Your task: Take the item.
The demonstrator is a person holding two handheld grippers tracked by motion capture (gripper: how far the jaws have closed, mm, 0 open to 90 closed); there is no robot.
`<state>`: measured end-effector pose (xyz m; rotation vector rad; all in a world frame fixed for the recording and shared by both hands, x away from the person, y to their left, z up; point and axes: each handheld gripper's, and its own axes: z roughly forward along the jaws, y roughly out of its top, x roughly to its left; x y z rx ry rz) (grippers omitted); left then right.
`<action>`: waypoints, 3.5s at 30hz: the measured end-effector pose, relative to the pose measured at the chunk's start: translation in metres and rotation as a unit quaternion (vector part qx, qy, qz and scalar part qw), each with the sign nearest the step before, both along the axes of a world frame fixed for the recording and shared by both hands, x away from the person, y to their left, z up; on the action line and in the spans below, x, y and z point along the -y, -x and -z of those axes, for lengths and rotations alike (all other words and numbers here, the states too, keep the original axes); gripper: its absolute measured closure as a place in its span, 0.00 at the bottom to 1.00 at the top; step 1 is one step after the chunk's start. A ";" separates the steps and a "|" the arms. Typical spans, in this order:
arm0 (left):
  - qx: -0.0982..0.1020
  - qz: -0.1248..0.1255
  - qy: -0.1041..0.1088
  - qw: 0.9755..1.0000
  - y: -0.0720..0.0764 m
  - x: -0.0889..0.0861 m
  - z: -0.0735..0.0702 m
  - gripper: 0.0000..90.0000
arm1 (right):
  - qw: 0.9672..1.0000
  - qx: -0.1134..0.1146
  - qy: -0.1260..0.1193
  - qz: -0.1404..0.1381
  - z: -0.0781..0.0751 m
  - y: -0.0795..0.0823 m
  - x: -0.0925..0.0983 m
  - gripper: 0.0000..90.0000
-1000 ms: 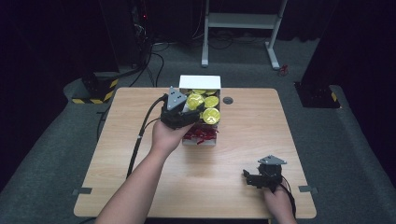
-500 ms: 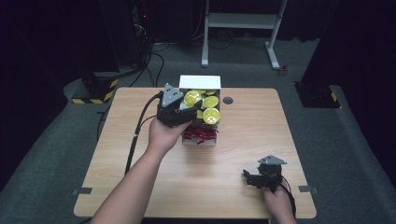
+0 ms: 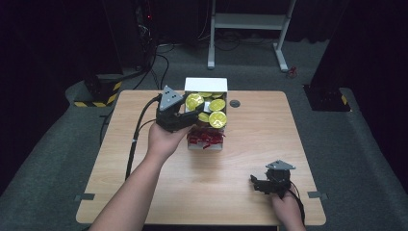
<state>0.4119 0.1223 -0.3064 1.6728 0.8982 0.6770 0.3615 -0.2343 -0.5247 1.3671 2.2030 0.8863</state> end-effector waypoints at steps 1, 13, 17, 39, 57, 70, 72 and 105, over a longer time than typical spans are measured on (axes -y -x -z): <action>-0.001 0.000 0.002 1.000 0.001 -0.001 -0.001 0.43 | 1.000 0.000 0.000 0.000 0.000 0.000 0.000 0.09; -0.004 -0.005 -0.002 1.000 0.009 -0.017 -0.002 0.43 | 1.000 0.000 0.000 0.000 0.000 0.000 0.000 0.09; -0.004 -0.011 0.002 1.000 0.011 -0.025 -0.003 0.43 | 1.000 0.000 0.000 0.000 0.000 0.000 0.000 0.09; -0.010 -0.041 0.008 0.999 0.025 -0.069 0.001 0.43 | 1.000 0.002 0.003 -0.006 0.000 -0.001 0.000 0.09; -0.014 -0.069 0.003 0.997 0.030 -0.098 0.012 0.43 | 1.000 0.001 0.002 -0.006 0.000 -0.001 -0.001 0.09; -0.034 -0.096 0.002 0.995 0.028 -0.122 0.032 0.43 | 1.000 0.001 0.001 -0.006 0.000 -0.001 -0.001 0.09; -0.036 -0.101 0.003 0.994 0.027 -0.125 0.036 0.43 | 1.000 0.001 0.001 -0.006 0.000 -0.001 -0.001 0.09; -0.100 -0.128 -0.010 0.987 -0.017 -0.122 0.109 0.43 | 1.000 0.000 0.002 -0.007 0.000 -0.001 -0.001 0.09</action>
